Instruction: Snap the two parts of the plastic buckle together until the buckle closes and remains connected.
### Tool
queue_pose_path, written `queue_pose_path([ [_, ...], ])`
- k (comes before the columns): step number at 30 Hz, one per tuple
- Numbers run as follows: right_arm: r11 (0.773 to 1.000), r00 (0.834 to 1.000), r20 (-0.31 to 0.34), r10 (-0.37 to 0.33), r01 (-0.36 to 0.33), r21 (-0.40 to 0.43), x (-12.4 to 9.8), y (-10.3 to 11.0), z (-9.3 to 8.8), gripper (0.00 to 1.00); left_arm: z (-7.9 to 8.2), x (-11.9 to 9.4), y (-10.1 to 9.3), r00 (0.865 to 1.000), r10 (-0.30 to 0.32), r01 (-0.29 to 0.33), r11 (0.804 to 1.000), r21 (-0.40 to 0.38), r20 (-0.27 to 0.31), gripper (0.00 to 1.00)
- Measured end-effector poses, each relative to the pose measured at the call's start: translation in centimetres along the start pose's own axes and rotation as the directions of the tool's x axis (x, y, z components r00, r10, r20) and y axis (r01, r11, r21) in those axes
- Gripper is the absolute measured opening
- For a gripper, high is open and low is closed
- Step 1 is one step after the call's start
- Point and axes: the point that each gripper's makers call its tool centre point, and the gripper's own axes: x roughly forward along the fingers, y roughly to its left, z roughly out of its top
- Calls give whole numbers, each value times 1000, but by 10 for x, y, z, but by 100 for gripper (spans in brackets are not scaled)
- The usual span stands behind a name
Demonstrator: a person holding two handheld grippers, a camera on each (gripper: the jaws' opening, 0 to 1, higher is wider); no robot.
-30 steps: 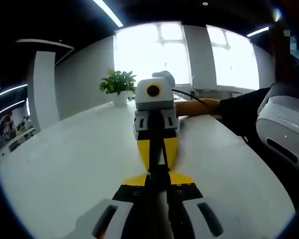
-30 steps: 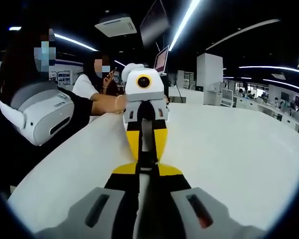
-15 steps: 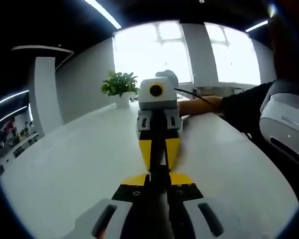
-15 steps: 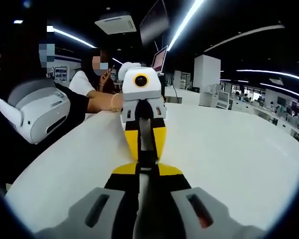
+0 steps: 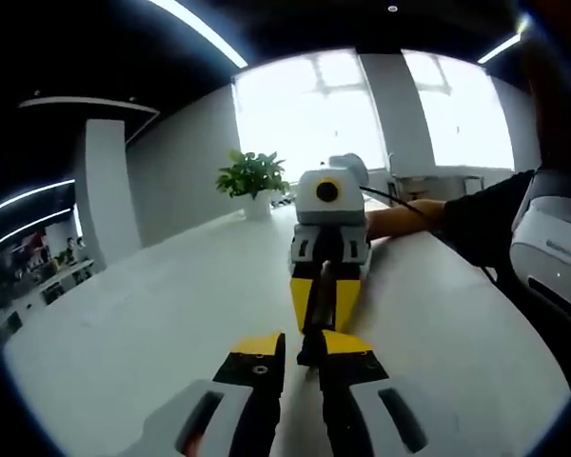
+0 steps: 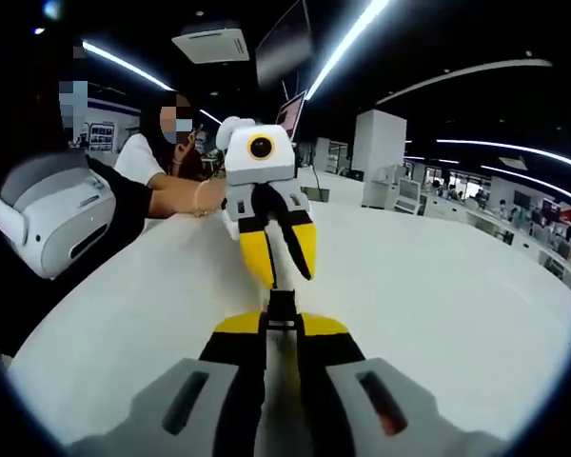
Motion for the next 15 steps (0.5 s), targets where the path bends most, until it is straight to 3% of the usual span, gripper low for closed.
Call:
queue_pose_path([
  [15, 997, 997, 0, -77, 77, -19, -8, -13, 5, 11, 11, -12, 28, 992, 121, -119, 992, -37, 45, 13],
])
